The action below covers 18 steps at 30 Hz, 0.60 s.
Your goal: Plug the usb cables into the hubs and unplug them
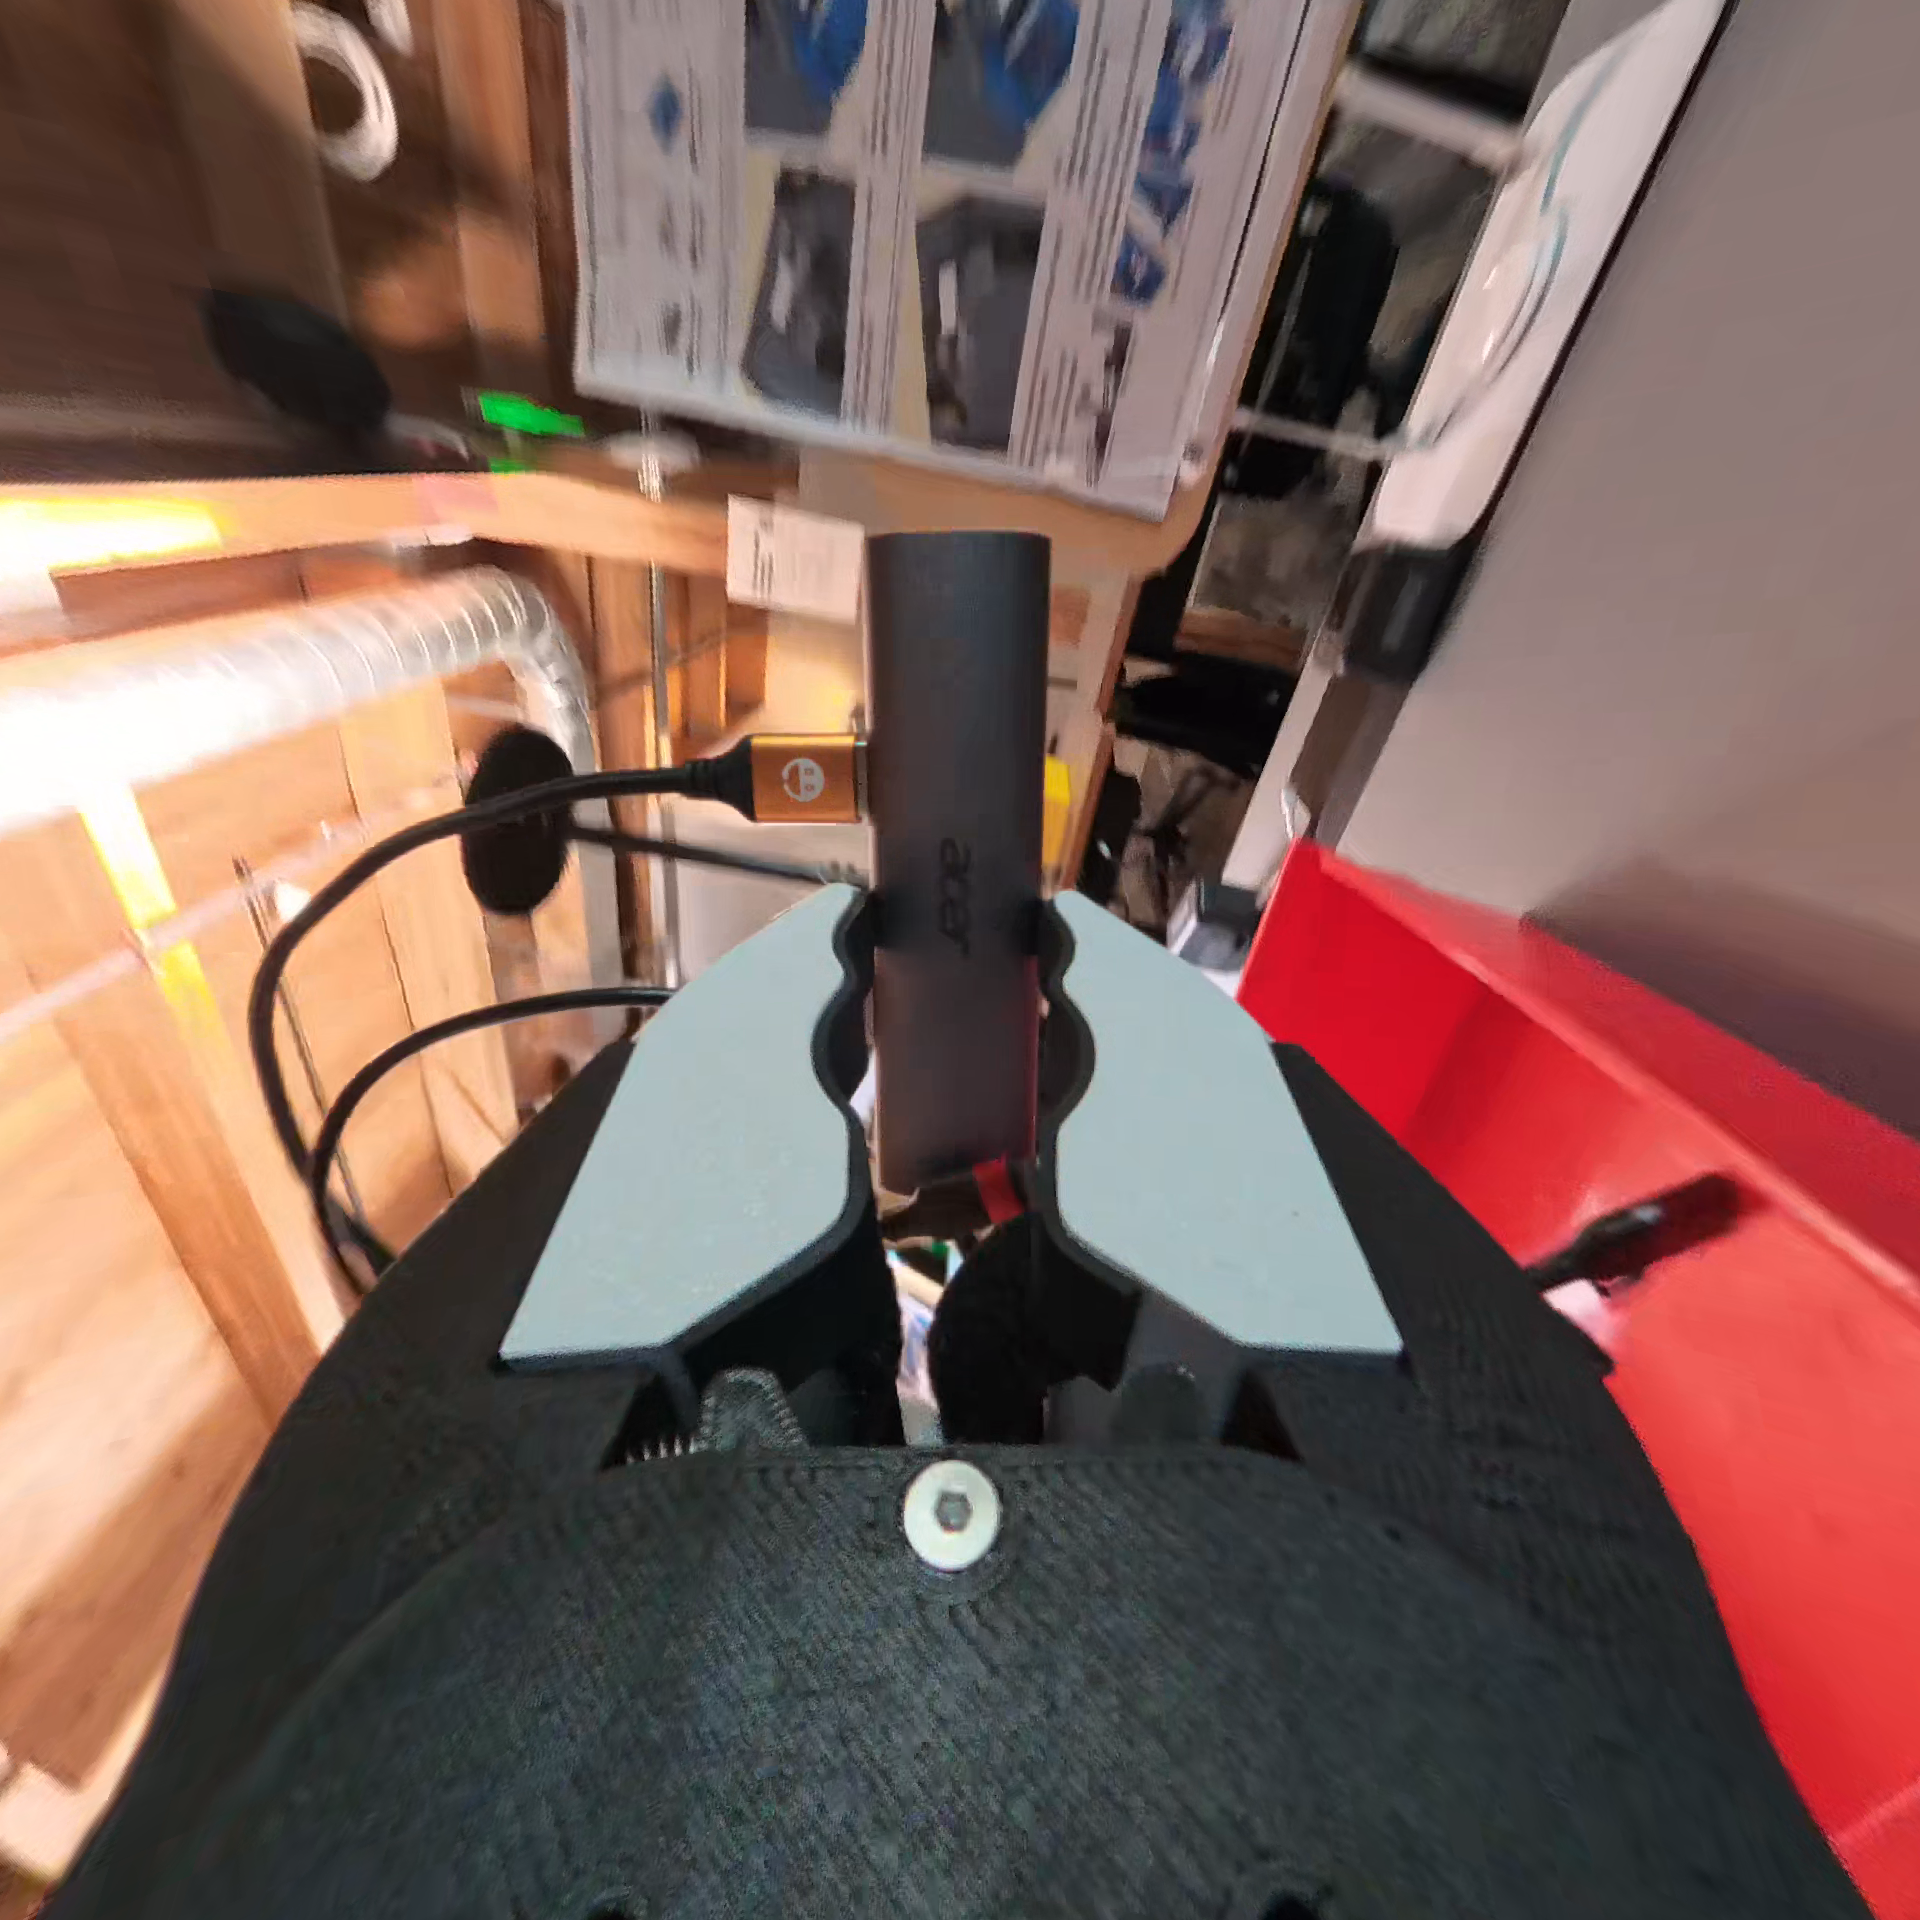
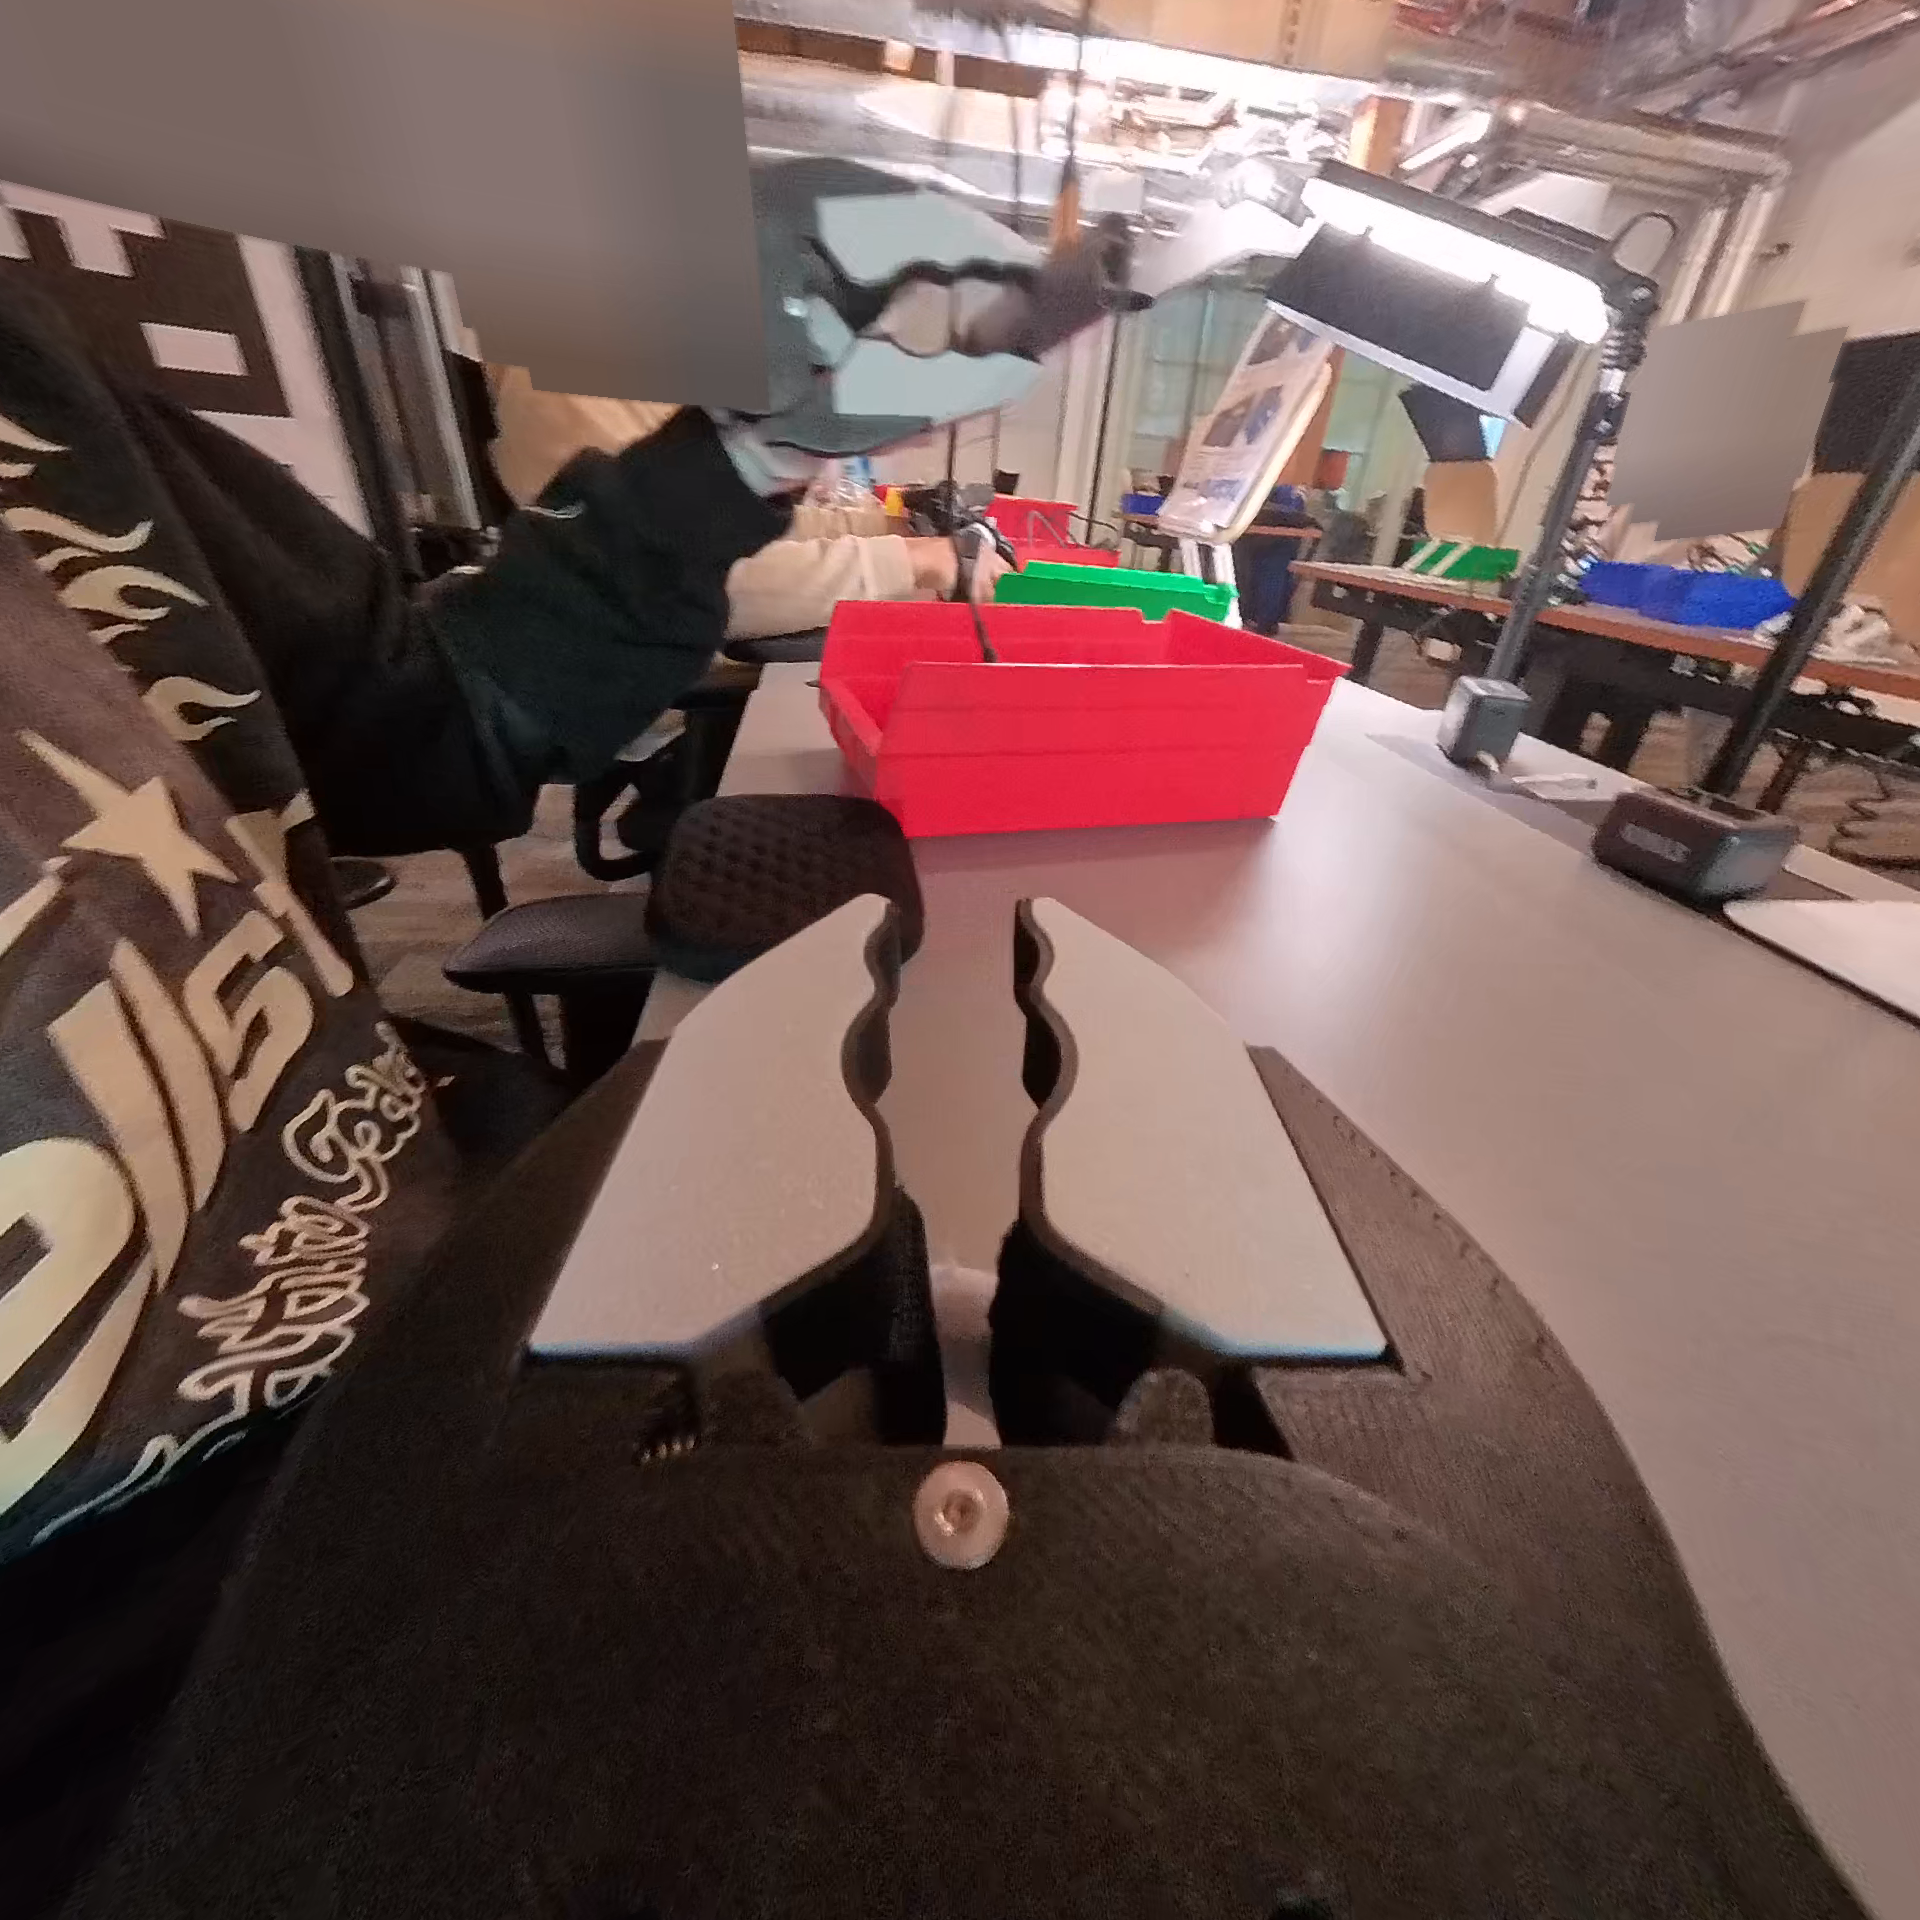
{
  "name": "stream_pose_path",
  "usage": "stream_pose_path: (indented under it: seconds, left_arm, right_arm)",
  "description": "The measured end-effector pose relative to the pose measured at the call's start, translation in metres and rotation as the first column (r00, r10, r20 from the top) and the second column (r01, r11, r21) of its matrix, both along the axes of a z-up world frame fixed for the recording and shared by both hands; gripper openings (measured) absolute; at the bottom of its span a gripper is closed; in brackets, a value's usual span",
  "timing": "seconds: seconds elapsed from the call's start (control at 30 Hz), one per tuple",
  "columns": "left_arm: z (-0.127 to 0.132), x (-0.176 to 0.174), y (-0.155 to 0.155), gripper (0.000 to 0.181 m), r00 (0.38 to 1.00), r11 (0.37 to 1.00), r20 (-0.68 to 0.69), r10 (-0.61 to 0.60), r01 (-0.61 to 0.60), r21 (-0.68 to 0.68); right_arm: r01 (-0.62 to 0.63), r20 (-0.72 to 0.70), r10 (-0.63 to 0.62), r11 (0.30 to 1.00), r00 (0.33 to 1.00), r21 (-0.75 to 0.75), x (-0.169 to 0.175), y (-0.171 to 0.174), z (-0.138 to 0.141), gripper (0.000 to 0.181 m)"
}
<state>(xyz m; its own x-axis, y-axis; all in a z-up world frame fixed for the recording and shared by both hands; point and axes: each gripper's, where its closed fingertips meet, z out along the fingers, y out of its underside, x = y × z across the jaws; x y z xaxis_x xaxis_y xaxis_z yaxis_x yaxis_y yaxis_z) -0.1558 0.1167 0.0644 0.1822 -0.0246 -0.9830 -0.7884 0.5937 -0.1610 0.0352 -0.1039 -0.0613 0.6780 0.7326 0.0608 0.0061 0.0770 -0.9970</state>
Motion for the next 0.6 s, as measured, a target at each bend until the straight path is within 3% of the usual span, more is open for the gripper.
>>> stream_pose_path:
  seconds: [0.13, 0.3, 0.4, 0.5, 0.57, 0.6]
  left_arm:
    - [-0.004, 0.046, -0.054, 0.029, 0.983, 0.985, -0.133, -0.123, 0.138, 0.104]
    - [-0.031, 0.1, -0.12, 0.029, 0.916, 0.932, -0.299, -0.267, 0.324, 0.16]
    - [-0.043, 0.121, -0.148, 0.029, 0.875, 0.9, -0.357, -0.327, 0.404, 0.165]
    - [-0.054, 0.135, -0.17, 0.03, 0.823, 0.867, -0.407, -0.397, 0.482, 0.13]
    - [-0.062, 0.142, -0.181, 0.029, 0.783, 0.843, -0.444, -0.436, 0.528, 0.103]
    - [-0.065, 0.144, -0.185, 0.029, 0.767, 0.833, -0.463, -0.443, 0.543, 0.102]
  right_arm:
    - [0.065, -0.05, -0.066, 0.997, 0.997, -0.032, -0.005, 0.01, 0.013, 0.036]
    - [0.098, -0.087, -0.098, 0.995, 0.991, -0.004, -0.024, 0.018, 0.048, 0.048]
    - [0.092, -0.086, -0.09, 0.996, 0.992, 0.013, -0.037, 0.023, 0.065, 0.048]
    - [0.063, -0.03, -0.063, 0.998, 0.998, -0.003, -0.05, 0.028, 0.065, 0.046]
    - [0.063, 0.024, -0.062, 0.998, 0.998, -0.03, -0.054, 0.032, 0.057, 0.039]
    - [0.051, 0.052, -0.049, 0.998, 0.997, -0.039, -0.056, 0.032, 0.052, 0.026]
